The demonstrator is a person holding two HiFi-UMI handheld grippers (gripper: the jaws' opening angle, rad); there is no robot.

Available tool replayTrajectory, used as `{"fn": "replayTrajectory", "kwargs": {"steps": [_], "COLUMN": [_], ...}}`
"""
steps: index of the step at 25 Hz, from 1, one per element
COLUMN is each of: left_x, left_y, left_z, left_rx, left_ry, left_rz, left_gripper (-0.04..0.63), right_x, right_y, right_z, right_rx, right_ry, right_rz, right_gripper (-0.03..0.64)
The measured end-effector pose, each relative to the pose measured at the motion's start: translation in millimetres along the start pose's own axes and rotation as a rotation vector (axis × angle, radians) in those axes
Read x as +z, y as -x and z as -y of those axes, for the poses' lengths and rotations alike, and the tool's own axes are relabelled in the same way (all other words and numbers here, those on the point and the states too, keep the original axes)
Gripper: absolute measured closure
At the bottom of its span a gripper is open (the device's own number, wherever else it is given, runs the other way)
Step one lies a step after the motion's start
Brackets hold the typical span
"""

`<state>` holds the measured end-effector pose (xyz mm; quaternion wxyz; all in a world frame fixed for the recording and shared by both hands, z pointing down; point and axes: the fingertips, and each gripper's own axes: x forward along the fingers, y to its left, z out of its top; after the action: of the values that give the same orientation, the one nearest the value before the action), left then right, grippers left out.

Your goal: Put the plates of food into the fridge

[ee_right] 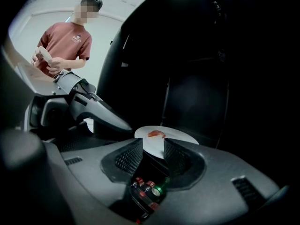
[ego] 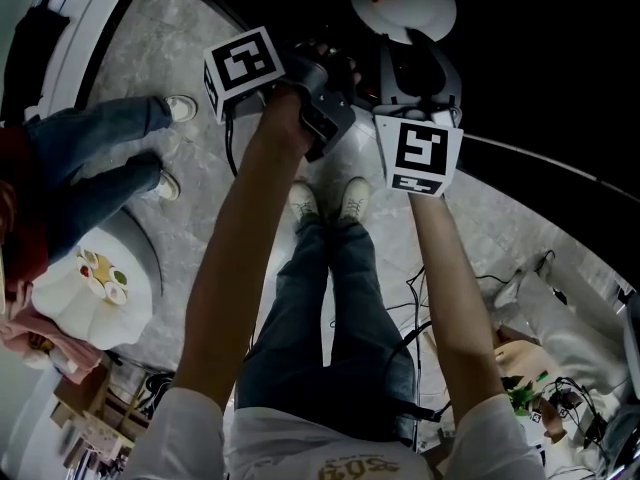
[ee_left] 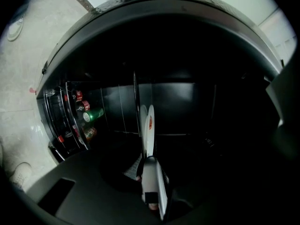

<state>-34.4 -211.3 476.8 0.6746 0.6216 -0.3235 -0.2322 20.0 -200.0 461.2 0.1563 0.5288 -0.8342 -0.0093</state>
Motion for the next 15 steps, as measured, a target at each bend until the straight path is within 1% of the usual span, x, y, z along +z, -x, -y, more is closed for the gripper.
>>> {"fn": "replayTrajectory", "kwargs": {"steps": [2,7,11,15], "left_x": [0.9,2.2,2.6,3.4], "left_y": [1.4,1.5,0.9,1.7], "left_z": [0.5,-1.7,-1.8,-0.9], "left_rx": [-0.002,0.014,0.014,0.011], "left_ry": [0.002,-0.028,-0.029,-0.033], "left_rz": [-0.001,0.004,0.003,0.010], "left_gripper": [0.520,0.520,0.520,0.520], "right_x": [0.4,0.6,0.7,3.2], "right_y": [-1.5,-5.7,-9.0,-10.3], "right_z": [0.9,8.6,13.2,16.3], "right_rx": [-0.005,-0.015,-0.024,-0.036], "right_ry": [0.000,-0.011,-0.014,-0.063], "right_rz": [-0.002,-0.006,-0.009,-0.003], "right_gripper": [0.489,0.489,0.489,0.489]}}
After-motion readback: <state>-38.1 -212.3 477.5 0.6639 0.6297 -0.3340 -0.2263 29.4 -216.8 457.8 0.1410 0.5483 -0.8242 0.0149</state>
